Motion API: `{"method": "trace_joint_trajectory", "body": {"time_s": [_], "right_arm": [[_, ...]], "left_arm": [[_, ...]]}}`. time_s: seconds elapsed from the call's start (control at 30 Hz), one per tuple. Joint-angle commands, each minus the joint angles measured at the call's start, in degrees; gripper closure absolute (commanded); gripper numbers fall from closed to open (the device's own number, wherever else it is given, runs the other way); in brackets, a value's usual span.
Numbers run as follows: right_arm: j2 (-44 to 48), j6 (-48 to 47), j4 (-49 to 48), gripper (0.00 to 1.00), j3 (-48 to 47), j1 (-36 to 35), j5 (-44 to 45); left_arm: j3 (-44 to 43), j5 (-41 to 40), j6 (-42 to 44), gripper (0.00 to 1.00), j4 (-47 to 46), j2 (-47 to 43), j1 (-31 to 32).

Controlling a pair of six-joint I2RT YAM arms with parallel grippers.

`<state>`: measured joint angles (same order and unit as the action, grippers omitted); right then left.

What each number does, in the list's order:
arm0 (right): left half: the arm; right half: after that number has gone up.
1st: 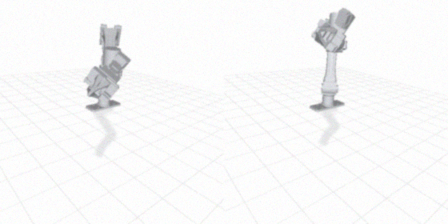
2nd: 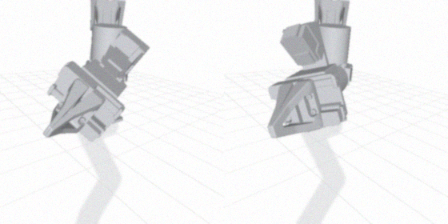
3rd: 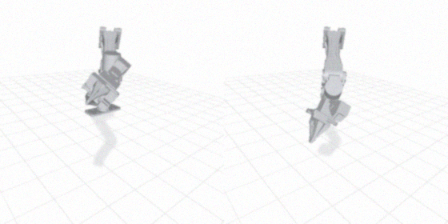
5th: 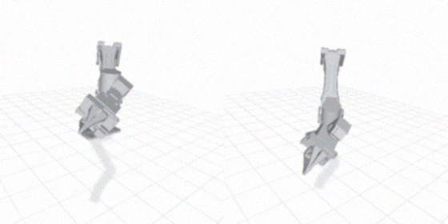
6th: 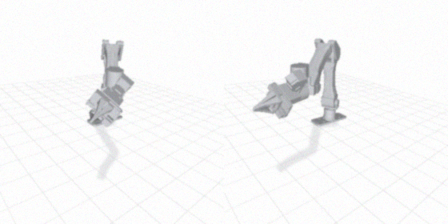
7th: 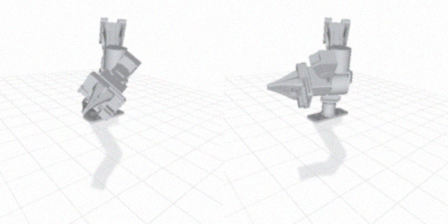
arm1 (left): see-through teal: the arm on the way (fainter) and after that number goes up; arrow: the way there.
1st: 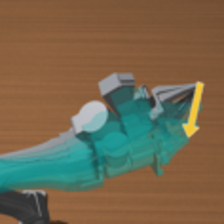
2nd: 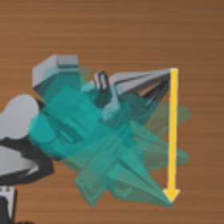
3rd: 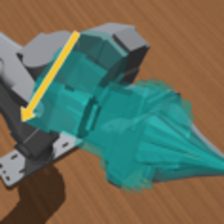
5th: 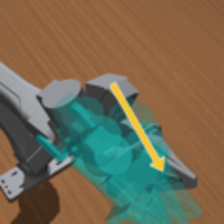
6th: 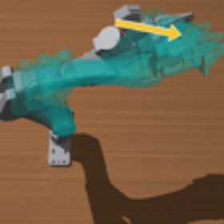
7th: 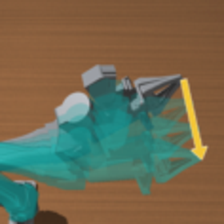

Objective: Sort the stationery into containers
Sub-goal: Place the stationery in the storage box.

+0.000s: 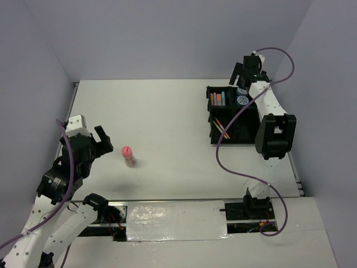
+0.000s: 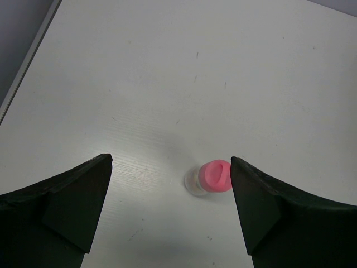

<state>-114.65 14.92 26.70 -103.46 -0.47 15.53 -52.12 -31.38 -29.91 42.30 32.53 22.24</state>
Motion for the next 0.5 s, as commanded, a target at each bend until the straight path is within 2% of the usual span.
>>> {"method": "trace_joint_trajectory", "body": {"time_s": [0.0,0.1,0.2,0.37,0.47], "right_arm": [[0.7,-0.6,2.0,0.00,-2.2,-0.1,-0.9],[4.8,-2.3,2.5,0.00,-0.7,-1.9,-1.4],[11.3,-3.2,1.4,0.00,4.1,-7.2,-4.2],[22.6,-1.2,-4.6,0.00,18.3,-24.7,-2.6],[26.8,1.7,-13.1,0.00,27.6,-36.2,-4.2]], "left_arm": [[0.4,0.1,1.3,0.01,-2.3,0.1,-0.4],[0.3,-0.9,0.9,0.01,-1.9,0.2,-0.4],[-0.7,-5.3,-1.4,0.01,0.2,1.1,-0.4],[-3.1,-15.4,-8.6,0.01,7.3,3.1,-2.5],[-2.9,-15.1,-8.4,0.01,7.0,2.3,-4.9]]}}
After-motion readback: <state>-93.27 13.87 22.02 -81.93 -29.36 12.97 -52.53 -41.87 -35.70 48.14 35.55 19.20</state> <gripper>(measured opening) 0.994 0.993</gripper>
